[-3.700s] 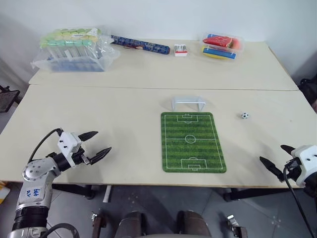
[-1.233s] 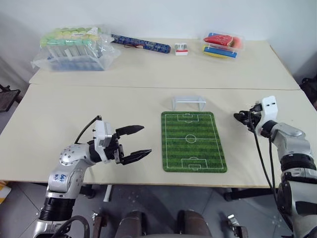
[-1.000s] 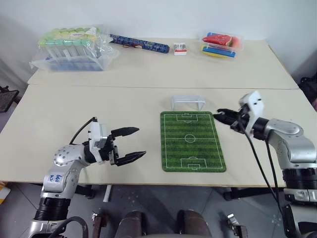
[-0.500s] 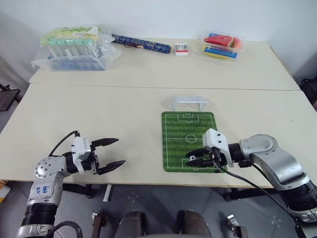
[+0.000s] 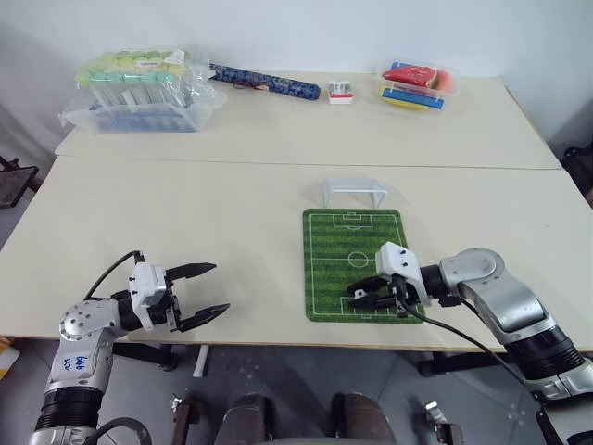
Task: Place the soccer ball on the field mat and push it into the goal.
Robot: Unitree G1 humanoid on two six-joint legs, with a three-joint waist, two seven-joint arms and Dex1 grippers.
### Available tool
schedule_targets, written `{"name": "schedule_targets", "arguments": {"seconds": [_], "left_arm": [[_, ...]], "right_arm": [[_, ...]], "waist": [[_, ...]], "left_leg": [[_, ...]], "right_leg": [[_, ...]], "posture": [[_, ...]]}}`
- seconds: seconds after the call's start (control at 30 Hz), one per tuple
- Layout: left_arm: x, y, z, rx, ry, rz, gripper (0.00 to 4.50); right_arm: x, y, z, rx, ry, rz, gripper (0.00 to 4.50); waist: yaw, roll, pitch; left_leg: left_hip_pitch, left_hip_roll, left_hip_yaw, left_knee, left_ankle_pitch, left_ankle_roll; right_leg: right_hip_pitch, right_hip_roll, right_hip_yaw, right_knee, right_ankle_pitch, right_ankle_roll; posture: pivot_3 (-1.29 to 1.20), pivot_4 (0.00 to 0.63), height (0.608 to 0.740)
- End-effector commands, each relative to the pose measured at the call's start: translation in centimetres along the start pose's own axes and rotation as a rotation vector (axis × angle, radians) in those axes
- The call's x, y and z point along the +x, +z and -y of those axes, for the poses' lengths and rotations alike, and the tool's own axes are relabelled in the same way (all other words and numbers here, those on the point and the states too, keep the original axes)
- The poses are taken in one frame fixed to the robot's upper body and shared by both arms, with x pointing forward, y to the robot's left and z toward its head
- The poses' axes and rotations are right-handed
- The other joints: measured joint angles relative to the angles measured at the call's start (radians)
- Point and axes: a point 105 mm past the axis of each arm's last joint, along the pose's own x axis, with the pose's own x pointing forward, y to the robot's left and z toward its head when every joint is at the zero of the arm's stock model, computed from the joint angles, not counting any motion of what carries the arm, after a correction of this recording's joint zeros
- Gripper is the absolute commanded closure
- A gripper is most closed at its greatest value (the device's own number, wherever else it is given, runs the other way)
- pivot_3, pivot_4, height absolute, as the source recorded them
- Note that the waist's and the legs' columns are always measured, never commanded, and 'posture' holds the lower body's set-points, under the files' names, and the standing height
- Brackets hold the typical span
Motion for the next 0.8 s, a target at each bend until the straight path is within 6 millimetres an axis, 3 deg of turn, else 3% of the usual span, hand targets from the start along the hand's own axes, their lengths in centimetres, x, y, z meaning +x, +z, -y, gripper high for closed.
{"name": "schedule_targets", "arguments": {"seconds": [0.03,0.73,0.8], "left_arm": [[-0.10,0.95,-0.43,0.040,0.005,0.004,0.00],[0.58,1.06,-1.16,0.049,0.008,0.013,0.00],[0.57,1.01,-1.19,0.049,0.009,0.013,0.00]], "right_arm": [[0.20,-0.60,-0.68,-0.017,0.030,-0.020,3.64],[0.38,-1.54,-1.47,0.003,0.053,-0.034,3.64],[0.39,-1.55,-1.54,0.002,0.057,-0.034,2.90]], "waist": [[0.000,0.000,0.000],[0.001,-0.001,0.000],[0.001,-0.001,0.000]], "left_leg": [[0.000,0.000,0.000,0.000,0.000,0.000],[0.000,0.000,0.000,0.000,0.000,0.000],[0.000,0.000,0.000,0.000,0.000,0.000]], "right_leg": [[0.000,0.000,0.000,0.000,0.000,0.000],[0.001,0.000,0.000,0.000,0.000,0.000],[0.001,0.000,0.000,0.000,0.000,0.000]], "posture": [[0.00,0.150,0.740],[0.00,0.150,0.740],[0.00,0.150,0.740]]}}
